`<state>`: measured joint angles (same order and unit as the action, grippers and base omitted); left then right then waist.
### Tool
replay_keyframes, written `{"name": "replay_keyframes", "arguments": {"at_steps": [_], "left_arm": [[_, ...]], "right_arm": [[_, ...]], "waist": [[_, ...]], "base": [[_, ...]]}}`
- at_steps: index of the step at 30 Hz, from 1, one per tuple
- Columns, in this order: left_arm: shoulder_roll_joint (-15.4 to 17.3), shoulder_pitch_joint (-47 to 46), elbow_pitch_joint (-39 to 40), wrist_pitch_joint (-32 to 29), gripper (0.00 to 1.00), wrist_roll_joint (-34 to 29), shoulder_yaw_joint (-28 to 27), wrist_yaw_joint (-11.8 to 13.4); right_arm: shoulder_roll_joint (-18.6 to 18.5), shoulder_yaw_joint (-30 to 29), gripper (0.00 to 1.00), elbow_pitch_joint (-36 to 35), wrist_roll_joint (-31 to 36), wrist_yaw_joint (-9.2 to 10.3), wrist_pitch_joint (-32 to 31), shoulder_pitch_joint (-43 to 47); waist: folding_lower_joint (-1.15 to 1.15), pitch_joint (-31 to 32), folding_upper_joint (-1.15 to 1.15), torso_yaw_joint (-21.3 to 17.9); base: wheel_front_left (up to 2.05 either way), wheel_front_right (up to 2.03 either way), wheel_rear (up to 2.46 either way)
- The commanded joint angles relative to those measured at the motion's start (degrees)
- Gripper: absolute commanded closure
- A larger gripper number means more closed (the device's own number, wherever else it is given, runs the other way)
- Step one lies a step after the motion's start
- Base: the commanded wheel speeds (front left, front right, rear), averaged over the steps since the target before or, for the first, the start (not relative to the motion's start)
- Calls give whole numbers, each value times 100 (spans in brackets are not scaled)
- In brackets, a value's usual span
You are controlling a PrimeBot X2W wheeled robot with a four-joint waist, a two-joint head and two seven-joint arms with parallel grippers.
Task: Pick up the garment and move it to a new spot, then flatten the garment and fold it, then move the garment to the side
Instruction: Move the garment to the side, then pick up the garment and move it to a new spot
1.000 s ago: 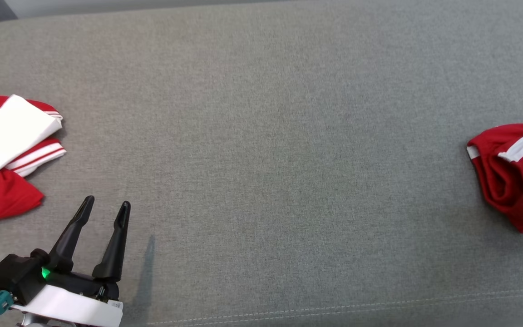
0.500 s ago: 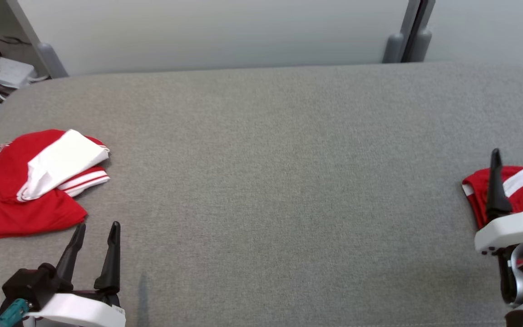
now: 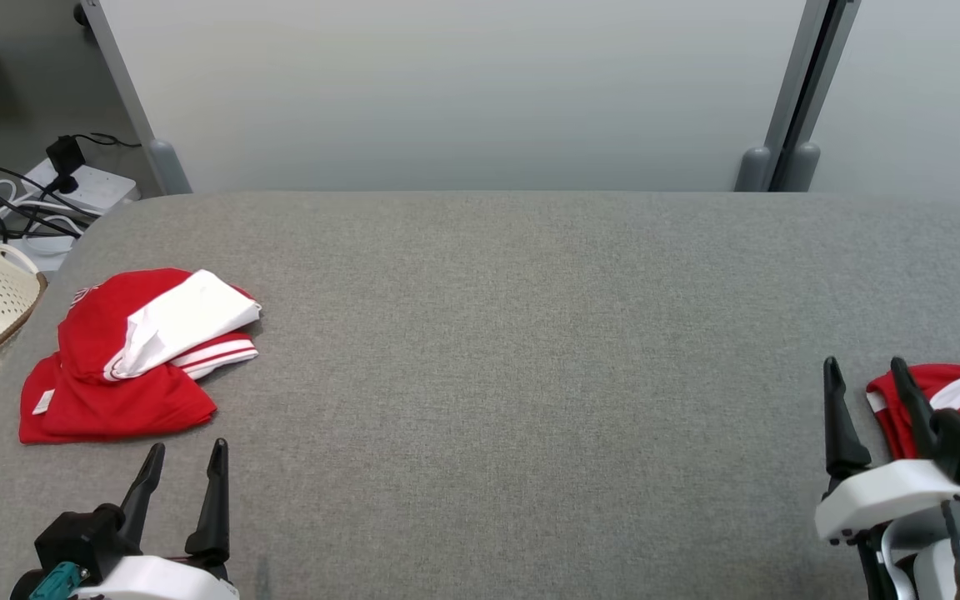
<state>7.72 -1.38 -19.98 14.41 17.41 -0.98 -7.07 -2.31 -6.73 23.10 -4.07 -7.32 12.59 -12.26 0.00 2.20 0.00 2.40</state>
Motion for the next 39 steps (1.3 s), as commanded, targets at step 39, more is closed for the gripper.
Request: {"name": "replay_keyframes", "arguments": {"at_steps": [39], "left_arm": [[220,-389,-468,59,0,122,-634,-42]], "right_arm": [[-56,1009,0,542,-384,-17,240,-514]], "waist": [[0,-260,0,2716]], "base": [[0,0,0]]}}
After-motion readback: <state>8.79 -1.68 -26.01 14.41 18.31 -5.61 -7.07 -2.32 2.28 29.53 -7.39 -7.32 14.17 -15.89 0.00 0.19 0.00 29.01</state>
